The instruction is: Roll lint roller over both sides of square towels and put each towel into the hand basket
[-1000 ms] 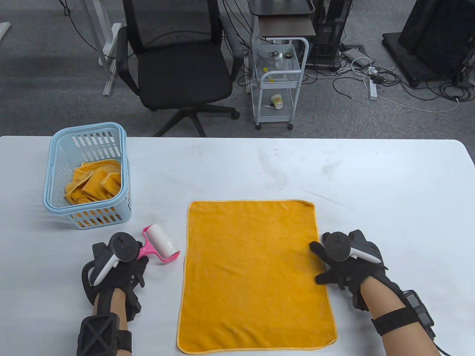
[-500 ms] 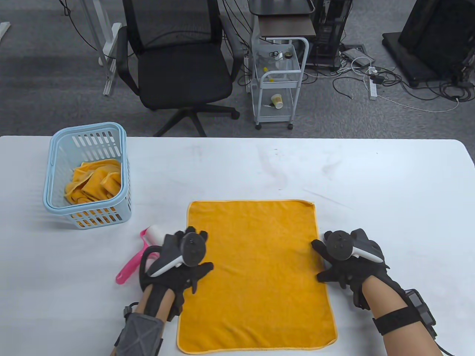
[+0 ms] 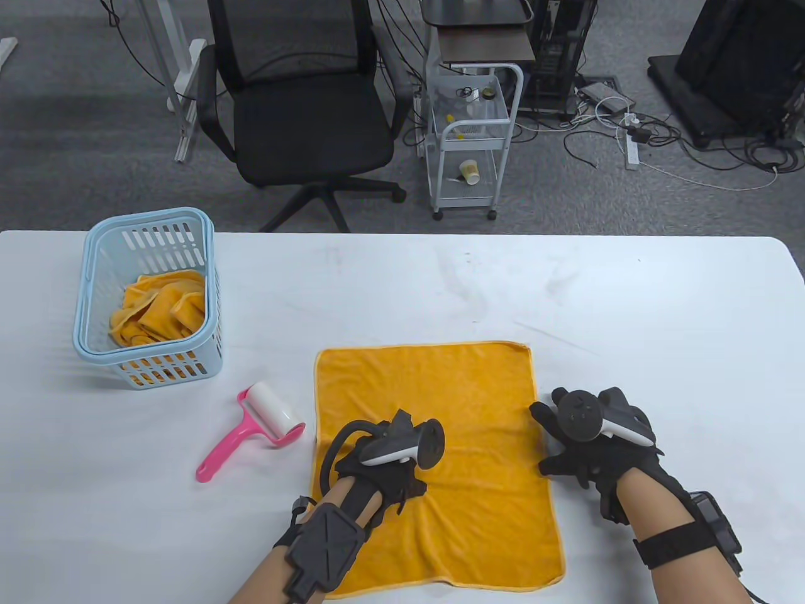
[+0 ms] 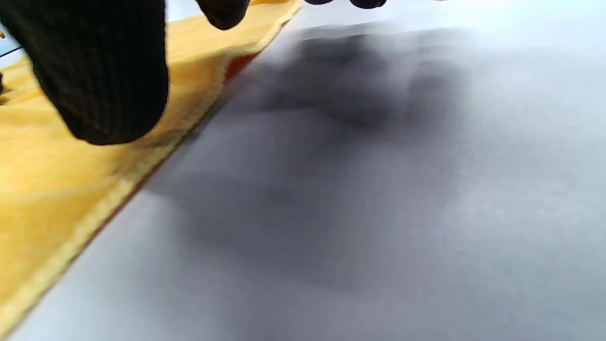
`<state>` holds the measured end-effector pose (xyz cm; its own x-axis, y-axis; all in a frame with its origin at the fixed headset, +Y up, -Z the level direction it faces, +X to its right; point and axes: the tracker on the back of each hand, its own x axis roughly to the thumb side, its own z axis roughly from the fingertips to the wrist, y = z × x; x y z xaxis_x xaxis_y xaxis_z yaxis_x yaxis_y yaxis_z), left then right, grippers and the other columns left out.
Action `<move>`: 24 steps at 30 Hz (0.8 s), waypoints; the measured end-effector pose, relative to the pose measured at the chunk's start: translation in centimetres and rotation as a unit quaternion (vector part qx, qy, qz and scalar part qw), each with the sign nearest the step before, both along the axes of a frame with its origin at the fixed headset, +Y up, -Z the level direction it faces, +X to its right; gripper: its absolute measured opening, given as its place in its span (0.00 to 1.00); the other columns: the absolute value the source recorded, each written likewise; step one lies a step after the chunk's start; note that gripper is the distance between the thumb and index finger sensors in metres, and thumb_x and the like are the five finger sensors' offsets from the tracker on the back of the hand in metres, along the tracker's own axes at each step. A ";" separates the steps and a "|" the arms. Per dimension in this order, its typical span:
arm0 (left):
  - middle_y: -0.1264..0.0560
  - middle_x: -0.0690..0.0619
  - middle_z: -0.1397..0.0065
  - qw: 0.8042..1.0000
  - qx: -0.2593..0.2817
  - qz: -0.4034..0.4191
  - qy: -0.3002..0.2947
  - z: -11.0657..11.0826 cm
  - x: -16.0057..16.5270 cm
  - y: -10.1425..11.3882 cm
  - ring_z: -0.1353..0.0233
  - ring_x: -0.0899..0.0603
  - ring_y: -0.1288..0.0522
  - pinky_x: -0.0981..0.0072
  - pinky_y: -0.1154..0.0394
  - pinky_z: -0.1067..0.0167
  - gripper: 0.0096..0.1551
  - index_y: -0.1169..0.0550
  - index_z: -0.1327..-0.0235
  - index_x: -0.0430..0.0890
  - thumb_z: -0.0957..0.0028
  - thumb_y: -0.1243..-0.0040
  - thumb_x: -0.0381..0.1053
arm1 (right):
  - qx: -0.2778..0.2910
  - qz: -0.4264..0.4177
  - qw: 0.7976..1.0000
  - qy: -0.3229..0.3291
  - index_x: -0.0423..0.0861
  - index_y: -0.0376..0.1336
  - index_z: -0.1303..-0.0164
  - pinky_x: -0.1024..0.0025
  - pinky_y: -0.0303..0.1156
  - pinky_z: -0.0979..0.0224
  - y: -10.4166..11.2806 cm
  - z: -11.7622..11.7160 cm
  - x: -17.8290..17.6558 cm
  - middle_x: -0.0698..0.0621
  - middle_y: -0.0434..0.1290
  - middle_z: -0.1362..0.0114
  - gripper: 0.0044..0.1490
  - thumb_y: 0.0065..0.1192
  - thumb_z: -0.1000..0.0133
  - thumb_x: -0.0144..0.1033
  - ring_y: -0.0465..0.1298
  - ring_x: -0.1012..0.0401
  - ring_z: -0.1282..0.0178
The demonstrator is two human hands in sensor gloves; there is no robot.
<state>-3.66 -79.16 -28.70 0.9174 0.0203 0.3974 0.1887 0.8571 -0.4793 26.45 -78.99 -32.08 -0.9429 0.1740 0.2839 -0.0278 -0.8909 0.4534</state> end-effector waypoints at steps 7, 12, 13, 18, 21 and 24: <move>0.24 0.54 0.31 0.991 0.050 0.108 0.068 -1.7 -2.7 3.6 0.37 0.44 0.18 0.55 0.14 0.40 0.21 0.22 0.43 0.61 0.50 0.27 0.53 | -0.001 -0.014 1.000 -0.006 0.56 0.43 0.16 0.27 0.48 0.24 -0.1 0.1 0.3 0.38 0.38 0.14 0.61 0.73 0.51 0.60 0.42 0.35 0.16; 0.24 0.54 0.30 0.951 0.123 0.235 0.162 -3.9 -9.6 12.5 0.36 0.43 0.18 0.55 0.13 0.39 0.19 0.20 0.45 0.58 0.48 0.27 0.51 | -0.003 -0.027 0.999 -0.018 0.56 0.43 0.16 0.27 0.48 0.24 -0.1 0.0 0.7 0.37 0.38 0.14 0.61 0.74 0.51 0.60 0.42 0.35 0.16; 0.24 0.53 0.30 0.937 0.146 0.260 0.184 -4.3 -11.4 14.6 0.36 0.43 0.18 0.55 0.13 0.39 0.19 0.20 0.45 0.57 0.48 0.27 0.51 | -0.004 -0.027 0.999 -0.020 0.56 0.43 0.16 0.27 0.48 0.24 -0.1 0.0 0.8 0.37 0.38 0.14 0.61 0.74 0.51 0.60 0.42 0.35 0.16; 0.26 0.54 0.28 0.859 0.273 0.322 0.289 -5.1 -20.2 23.7 0.33 0.43 0.19 0.57 0.14 0.38 0.19 0.21 0.44 0.57 0.47 0.27 0.50 | -0.007 -0.024 0.999 -0.022 0.56 0.43 0.16 0.27 0.48 0.24 -0.2 -0.2 0.9 0.37 0.38 0.14 0.61 0.74 0.51 0.60 0.42 0.35 0.16; 0.27 0.54 0.27 0.816 0.354 0.309 0.336 -4.9 -24.1 27.1 0.32 0.43 0.20 0.57 0.14 0.36 0.20 0.23 0.43 0.57 0.47 0.28 0.49 | -0.008 -0.024 0.999 -0.022 0.56 0.43 0.16 0.27 0.48 0.24 -0.2 -0.2 0.8 0.37 0.38 0.14 0.60 0.74 0.51 0.60 0.42 0.35 0.16; 0.30 0.55 0.26 0.768 0.426 0.271 0.393 -4.9 -27.4 28.7 0.31 0.44 0.22 0.58 0.16 0.34 0.21 0.25 0.42 0.58 0.46 0.29 0.49 | -0.009 -0.014 1.000 -0.015 0.56 0.43 0.16 0.27 0.48 0.24 -0.3 -0.2 0.6 0.37 0.38 0.14 0.60 0.74 0.51 0.60 0.42 0.35 0.16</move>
